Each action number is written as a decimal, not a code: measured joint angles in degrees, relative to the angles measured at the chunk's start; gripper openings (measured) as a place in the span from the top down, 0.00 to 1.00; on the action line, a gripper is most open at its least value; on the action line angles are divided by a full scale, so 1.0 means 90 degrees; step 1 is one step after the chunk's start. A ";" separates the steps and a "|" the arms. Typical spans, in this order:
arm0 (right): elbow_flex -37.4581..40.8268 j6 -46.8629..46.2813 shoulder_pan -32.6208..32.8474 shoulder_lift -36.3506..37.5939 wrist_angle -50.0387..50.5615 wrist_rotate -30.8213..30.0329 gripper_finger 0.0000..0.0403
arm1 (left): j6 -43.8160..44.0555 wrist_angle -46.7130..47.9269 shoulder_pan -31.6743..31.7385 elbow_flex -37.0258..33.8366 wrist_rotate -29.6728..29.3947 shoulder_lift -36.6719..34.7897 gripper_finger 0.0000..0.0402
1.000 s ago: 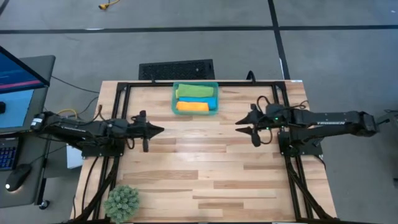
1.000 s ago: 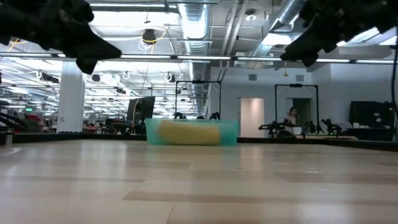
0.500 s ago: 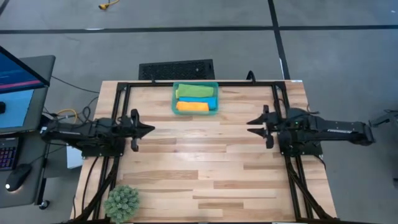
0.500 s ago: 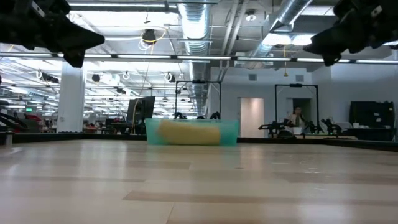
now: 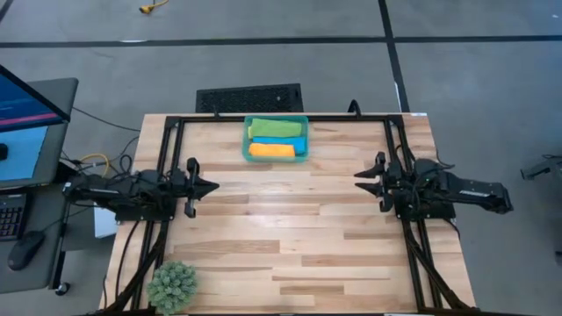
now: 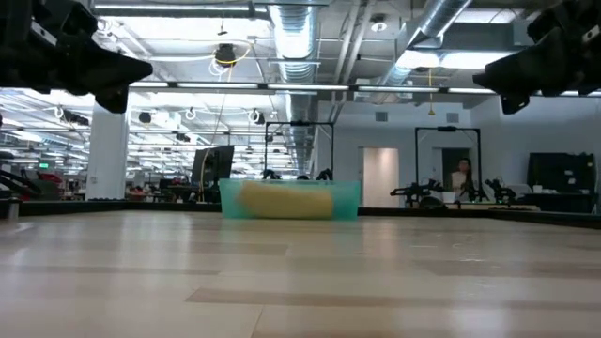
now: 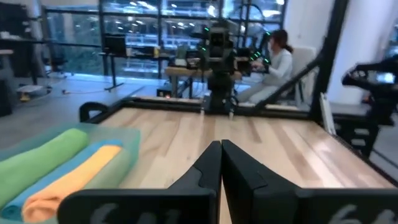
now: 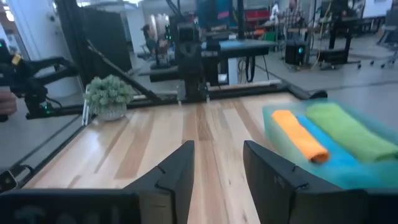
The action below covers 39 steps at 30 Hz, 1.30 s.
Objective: Roll microfiber towels into tight, uniform cylinder then place into a basket
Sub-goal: Return to Home Position
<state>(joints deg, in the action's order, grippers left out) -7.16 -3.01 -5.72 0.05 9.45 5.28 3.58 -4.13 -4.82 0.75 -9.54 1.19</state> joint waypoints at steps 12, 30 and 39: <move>0.0610 -0.0255 0.0068 -0.0105 -0.0819 0.0001 0.61 | -0.0090 0.0009 -0.0002 -0.0002 0.0141 -0.0106 1.00; 0.0718 -0.0228 0.0121 -0.0134 -0.1084 -0.0910 0.61 | 0.0221 0.0154 -0.0002 -0.0004 0.0027 -0.0104 1.00; 0.0715 -0.0383 0.0121 -0.0130 -0.1070 -0.0906 0.61 | 0.0223 0.0164 -0.0002 -0.0002 0.0022 -0.0104 1.00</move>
<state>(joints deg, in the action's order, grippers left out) -0.73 -6.45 -4.62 -1.13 -0.19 -2.87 5.58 -2.66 -4.84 0.73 -9.34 0.25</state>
